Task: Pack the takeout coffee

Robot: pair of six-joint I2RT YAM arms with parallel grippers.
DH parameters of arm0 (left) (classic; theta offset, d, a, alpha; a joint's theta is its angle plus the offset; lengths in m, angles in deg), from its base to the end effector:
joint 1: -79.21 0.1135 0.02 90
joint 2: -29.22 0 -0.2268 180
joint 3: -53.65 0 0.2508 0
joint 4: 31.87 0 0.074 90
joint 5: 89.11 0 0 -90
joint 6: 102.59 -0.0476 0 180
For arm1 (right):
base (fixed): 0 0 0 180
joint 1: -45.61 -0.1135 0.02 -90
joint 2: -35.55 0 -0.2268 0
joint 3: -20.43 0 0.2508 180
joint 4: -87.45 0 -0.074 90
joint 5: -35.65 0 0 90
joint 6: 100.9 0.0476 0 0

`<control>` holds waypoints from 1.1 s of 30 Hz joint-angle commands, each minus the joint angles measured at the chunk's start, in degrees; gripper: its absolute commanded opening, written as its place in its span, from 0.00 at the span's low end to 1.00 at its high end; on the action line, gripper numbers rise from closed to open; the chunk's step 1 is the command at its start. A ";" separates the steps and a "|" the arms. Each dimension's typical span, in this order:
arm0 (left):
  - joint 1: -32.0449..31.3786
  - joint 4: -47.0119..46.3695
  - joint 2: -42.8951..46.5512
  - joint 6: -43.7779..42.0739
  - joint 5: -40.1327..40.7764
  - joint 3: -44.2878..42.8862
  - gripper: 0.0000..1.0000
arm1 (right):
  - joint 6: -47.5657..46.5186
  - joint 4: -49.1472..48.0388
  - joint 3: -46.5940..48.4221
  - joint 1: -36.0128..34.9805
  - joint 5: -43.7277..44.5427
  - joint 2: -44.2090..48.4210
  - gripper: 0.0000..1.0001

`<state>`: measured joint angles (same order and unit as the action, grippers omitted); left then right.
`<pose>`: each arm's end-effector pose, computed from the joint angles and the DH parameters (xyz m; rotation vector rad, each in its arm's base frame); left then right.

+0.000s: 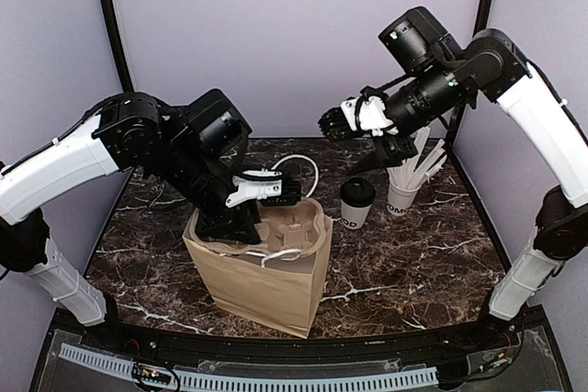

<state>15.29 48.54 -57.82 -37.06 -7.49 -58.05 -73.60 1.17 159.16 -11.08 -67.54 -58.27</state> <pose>0.1276 -0.2764 0.3445 1.8483 1.8170 -0.4482 0.1513 0.2500 0.4263 -2.1277 1.1226 0.2301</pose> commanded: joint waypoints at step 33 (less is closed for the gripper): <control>-0.08 -2.32 -3.46 2.32 3.00 -8.66 0.31 | 41.33 -15.95 6.22 13.06 -39.89 -18.37 0.00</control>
<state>14.90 48.12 -61.32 -36.50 -5.52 -65.14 -32.83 -12.21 161.14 2.10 -108.50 -75.27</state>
